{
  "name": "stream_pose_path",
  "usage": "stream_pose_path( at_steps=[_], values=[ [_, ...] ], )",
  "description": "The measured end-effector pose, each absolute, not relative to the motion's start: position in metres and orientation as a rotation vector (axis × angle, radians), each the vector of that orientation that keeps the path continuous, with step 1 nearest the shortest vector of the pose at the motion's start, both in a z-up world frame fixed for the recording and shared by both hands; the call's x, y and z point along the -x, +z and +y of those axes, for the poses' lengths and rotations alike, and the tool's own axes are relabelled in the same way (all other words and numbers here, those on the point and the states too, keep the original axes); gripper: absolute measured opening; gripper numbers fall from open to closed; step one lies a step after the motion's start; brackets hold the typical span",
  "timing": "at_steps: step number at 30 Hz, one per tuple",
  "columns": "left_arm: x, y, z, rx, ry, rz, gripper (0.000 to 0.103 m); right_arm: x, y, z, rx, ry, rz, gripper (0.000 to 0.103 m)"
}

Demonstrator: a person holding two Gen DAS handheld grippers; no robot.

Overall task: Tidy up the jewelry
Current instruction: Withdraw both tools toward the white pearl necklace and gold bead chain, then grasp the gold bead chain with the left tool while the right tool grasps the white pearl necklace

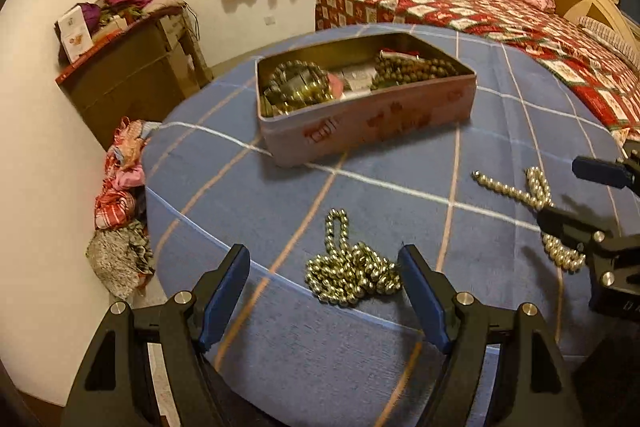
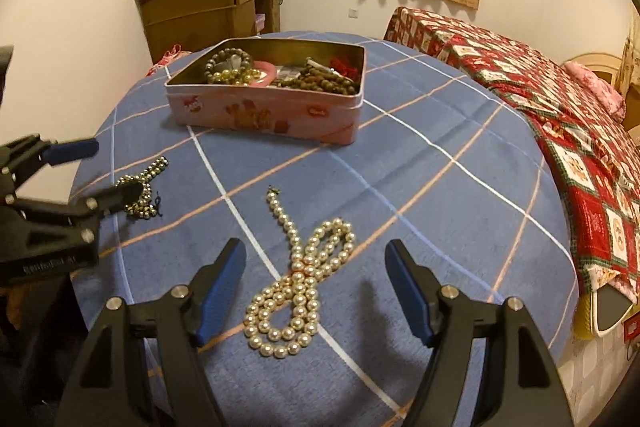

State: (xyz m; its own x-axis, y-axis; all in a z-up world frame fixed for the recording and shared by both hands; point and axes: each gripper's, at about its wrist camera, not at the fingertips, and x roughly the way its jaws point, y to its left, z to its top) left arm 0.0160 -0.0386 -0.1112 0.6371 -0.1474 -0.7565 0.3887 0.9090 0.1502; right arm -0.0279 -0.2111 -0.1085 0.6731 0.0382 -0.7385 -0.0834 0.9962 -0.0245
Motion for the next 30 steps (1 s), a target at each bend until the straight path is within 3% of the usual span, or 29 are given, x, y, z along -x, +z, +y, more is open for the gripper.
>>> stream_pose_path(
  at_steps=[8,9,10,12,14,15,24,26,30],
  values=[
    [-0.02,-0.119,-0.03,-0.262,-0.336,0.846,0.076,0.024,-0.122,-0.215,0.039,0.078,0.867,0.071],
    [-0.02,-0.119,-0.029,-0.257,-0.339,0.847,0.071,0.023,-0.124,-0.215,0.034,0.087,0.876,0.06],
    [-0.02,-0.119,-0.028,-0.249,-0.353,0.849,0.064,0.023,-0.126,-0.214,0.034,0.091,0.882,0.058],
    [-0.018,-0.118,-0.03,-0.254,-0.373,0.847,0.04,0.025,-0.125,-0.212,0.045,0.098,0.87,0.039],
    [-0.016,-0.117,-0.032,-0.246,-0.404,0.853,0.025,0.026,-0.125,-0.211,0.052,0.103,0.865,0.021],
    [-0.014,-0.117,-0.033,-0.251,-0.413,0.853,0.022,0.027,-0.125,-0.211,0.051,0.104,0.863,0.019],
    [-0.013,-0.106,-0.032,-0.269,-0.408,0.812,0.013,0.032,-0.116,-0.207,0.092,0.106,0.809,0.015],
    [-0.013,-0.098,-0.03,-0.263,-0.411,0.793,0.011,0.033,-0.111,-0.206,0.101,0.108,0.789,0.003],
    [-0.014,-0.088,-0.027,-0.252,-0.413,0.769,0.011,0.036,-0.099,-0.204,0.122,0.108,0.755,0.003]
  ],
)
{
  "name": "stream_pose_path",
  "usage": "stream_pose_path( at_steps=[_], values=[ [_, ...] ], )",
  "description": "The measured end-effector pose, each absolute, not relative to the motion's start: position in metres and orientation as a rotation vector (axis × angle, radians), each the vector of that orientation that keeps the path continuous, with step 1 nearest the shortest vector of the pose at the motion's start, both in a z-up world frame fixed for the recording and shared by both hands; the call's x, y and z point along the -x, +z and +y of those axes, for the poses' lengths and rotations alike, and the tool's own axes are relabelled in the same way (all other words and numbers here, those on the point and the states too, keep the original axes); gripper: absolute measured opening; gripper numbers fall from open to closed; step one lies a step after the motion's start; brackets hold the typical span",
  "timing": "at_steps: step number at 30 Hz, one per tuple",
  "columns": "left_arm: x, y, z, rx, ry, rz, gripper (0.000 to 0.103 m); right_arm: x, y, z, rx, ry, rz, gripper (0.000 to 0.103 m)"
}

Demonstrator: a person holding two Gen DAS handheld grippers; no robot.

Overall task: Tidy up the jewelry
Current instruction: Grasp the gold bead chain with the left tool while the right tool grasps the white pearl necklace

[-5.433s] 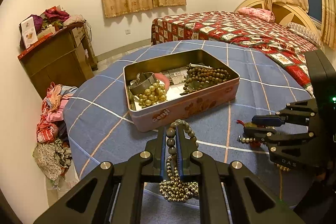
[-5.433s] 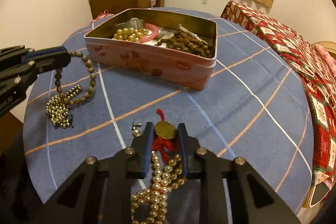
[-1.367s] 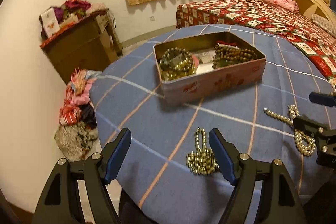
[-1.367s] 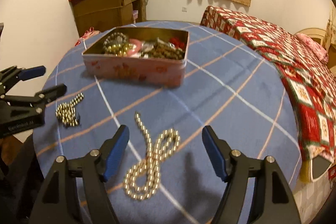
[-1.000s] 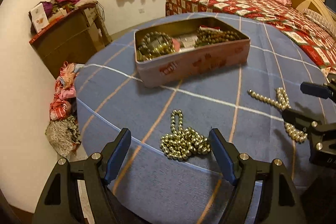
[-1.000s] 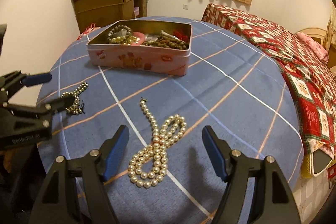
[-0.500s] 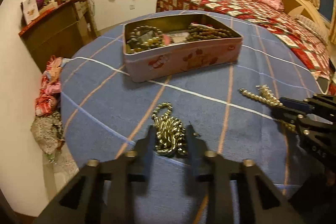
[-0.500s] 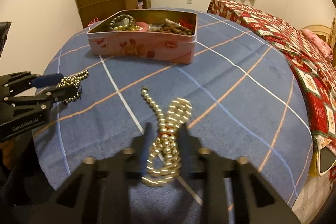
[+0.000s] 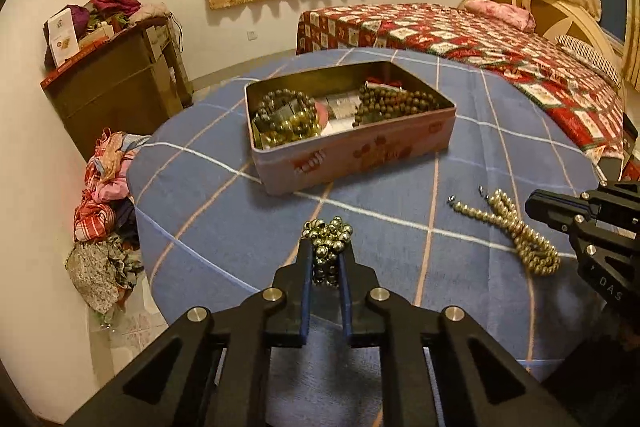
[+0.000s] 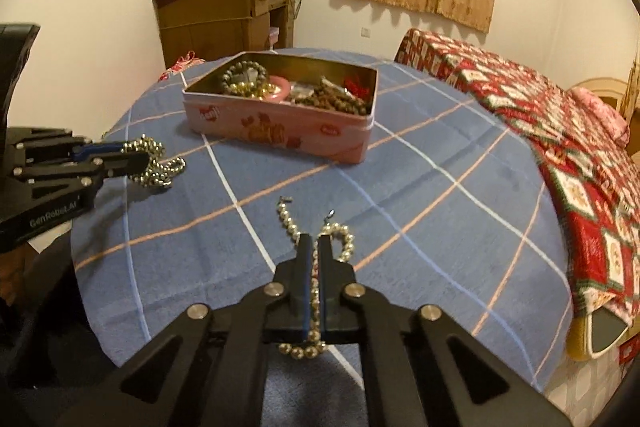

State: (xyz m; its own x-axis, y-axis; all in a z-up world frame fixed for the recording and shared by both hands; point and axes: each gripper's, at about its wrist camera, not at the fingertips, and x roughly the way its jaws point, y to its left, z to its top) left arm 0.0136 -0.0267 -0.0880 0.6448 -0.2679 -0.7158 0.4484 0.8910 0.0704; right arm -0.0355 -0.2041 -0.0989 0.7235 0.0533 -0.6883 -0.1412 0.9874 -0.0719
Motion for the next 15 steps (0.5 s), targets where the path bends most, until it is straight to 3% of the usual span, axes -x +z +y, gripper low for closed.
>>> stream_pose_path(
  at_steps=[10,11,12,14,15],
  values=[
    [-0.019,-0.089,-0.022,-0.234,-0.404,0.775,0.011,0.029,-0.099,-0.219,0.065,0.111,0.765,0.005],
    [-0.02,-0.09,-0.023,-0.235,-0.403,0.776,0.011,0.028,-0.1,-0.22,0.046,0.116,0.771,0.016],
    [-0.02,-0.091,-0.023,-0.234,-0.402,0.781,0.011,0.028,-0.101,-0.22,0.041,0.118,0.778,0.036],
    [-0.02,-0.094,-0.024,-0.238,-0.403,0.786,0.011,0.028,-0.103,-0.22,0.028,0.138,0.776,0.059],
    [-0.02,-0.095,-0.025,-0.24,-0.403,0.787,0.011,0.029,-0.103,-0.219,0.029,0.141,0.775,0.058]
  ],
)
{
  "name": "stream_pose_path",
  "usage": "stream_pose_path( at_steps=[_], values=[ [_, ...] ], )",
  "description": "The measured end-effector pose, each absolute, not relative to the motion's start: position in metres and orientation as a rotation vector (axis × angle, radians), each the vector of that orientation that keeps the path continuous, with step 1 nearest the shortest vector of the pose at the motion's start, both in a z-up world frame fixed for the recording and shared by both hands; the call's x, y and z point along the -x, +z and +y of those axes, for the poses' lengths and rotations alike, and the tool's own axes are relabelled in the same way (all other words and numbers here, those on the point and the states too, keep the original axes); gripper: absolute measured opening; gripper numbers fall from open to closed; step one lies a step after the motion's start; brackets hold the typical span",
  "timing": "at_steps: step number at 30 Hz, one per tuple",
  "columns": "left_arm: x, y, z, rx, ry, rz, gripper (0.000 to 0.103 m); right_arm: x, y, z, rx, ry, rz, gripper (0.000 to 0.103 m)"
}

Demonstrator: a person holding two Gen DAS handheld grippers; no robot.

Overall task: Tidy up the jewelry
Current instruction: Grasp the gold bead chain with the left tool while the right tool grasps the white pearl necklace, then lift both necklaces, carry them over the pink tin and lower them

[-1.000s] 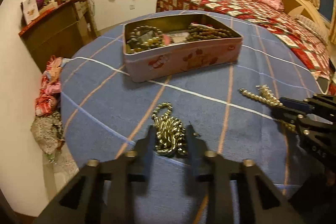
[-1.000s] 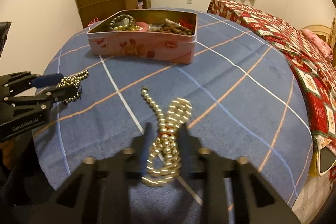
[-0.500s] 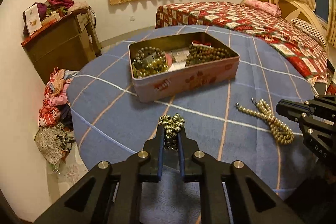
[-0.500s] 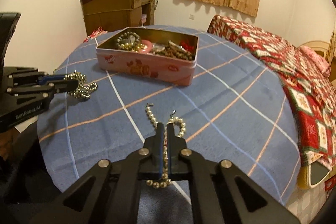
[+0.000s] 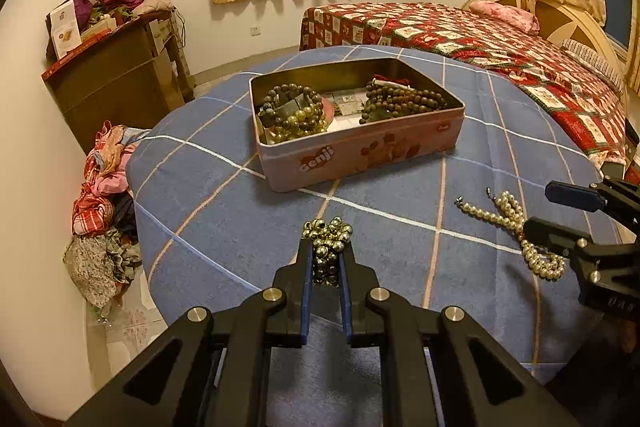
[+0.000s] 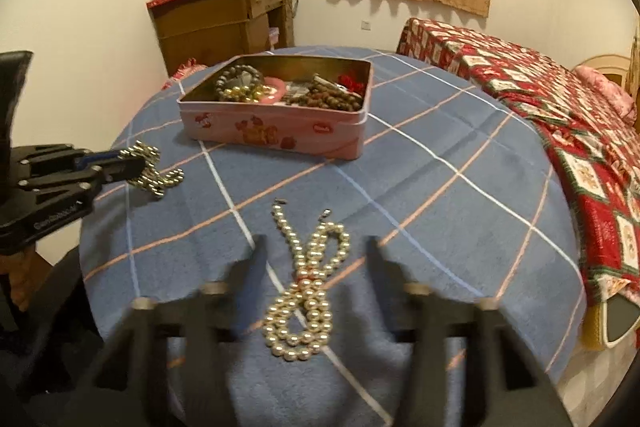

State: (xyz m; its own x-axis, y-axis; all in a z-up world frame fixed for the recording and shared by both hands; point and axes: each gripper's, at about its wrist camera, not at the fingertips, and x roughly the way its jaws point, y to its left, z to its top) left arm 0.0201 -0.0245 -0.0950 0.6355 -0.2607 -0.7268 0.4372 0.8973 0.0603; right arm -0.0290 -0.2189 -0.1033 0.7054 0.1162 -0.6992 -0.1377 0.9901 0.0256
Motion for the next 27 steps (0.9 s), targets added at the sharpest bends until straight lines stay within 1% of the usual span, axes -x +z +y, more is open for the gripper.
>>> stream_pose_path(
  at_steps=[4,5,6,7,8,9,19,27],
  values=[
    [-0.019,-0.099,-0.029,-0.247,-0.41,0.794,0.011,0.024,-0.113,-0.209,0.066,0.137,0.816,0.055],
    [-0.019,-0.1,-0.03,-0.249,-0.412,0.794,0.011,0.021,-0.118,-0.209,0.067,0.129,0.834,0.051],
    [-0.019,-0.1,-0.03,-0.249,-0.414,0.795,0.011,0.019,-0.122,-0.21,0.066,0.122,0.852,0.045],
    [-0.019,-0.101,-0.03,-0.248,-0.415,0.795,0.011,0.017,-0.126,-0.212,0.061,0.119,0.873,0.043],
    [-0.019,-0.101,-0.03,-0.247,-0.417,0.795,0.011,0.018,-0.126,-0.213,0.061,0.122,0.861,0.032],
    [-0.019,-0.1,-0.03,-0.245,-0.418,0.793,0.011,0.019,-0.125,-0.212,0.071,0.122,0.861,0.016],
    [-0.016,-0.078,-0.024,-0.238,-0.405,0.732,0.011,0.034,-0.101,-0.2,0.164,0.118,0.762,0.015],
    [-0.016,-0.052,-0.019,-0.208,-0.424,0.686,0.011,0.038,-0.072,-0.203,0.163,0.109,0.671,0.015]
  ],
)
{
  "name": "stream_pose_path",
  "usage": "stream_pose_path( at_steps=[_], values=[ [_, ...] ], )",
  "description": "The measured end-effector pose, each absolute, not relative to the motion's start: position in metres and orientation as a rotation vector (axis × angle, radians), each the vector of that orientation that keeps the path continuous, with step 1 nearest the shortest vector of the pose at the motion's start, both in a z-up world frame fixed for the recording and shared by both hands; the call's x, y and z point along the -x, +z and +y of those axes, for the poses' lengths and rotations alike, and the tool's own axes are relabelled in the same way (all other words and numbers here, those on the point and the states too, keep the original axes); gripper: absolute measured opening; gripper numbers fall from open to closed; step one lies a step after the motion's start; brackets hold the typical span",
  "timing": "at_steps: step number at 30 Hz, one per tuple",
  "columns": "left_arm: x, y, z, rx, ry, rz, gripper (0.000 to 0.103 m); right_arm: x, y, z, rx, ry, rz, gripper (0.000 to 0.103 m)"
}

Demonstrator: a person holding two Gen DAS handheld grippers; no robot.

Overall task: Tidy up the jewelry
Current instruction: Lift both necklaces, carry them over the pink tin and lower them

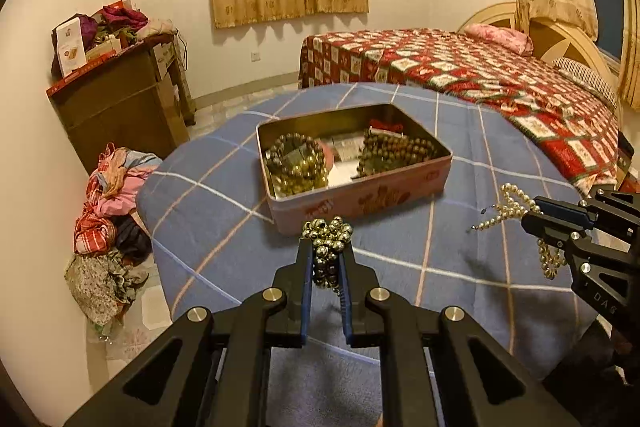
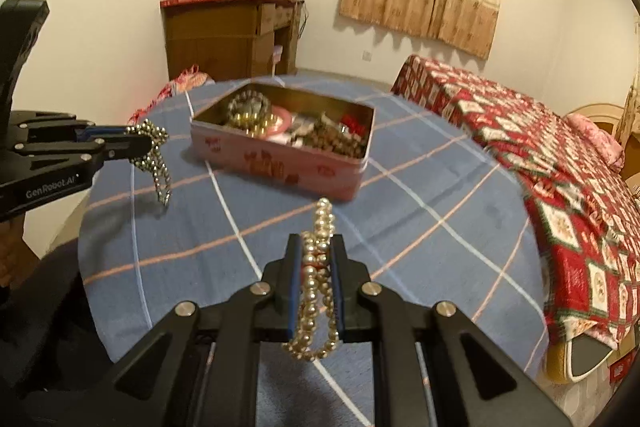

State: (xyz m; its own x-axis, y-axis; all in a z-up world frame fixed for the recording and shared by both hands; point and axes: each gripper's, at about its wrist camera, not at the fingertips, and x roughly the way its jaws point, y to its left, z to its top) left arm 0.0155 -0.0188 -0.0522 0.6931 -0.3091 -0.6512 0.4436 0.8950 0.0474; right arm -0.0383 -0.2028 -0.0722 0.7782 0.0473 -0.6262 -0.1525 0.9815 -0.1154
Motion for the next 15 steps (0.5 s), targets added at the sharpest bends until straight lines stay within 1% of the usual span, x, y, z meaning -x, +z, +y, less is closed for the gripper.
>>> stream_pose_path(
  at_steps=[9,15],
  values=[
    [-0.021,-0.028,-0.025,-0.236,-0.418,0.627,0.011,0.03,-0.041,-0.203,0.169,0.112,0.58,0.015],
    [-0.037,-0.011,-0.029,-0.237,-0.398,0.588,0.011,0.014,-0.03,-0.202,0.183,0.105,0.554,0.015]
  ],
)
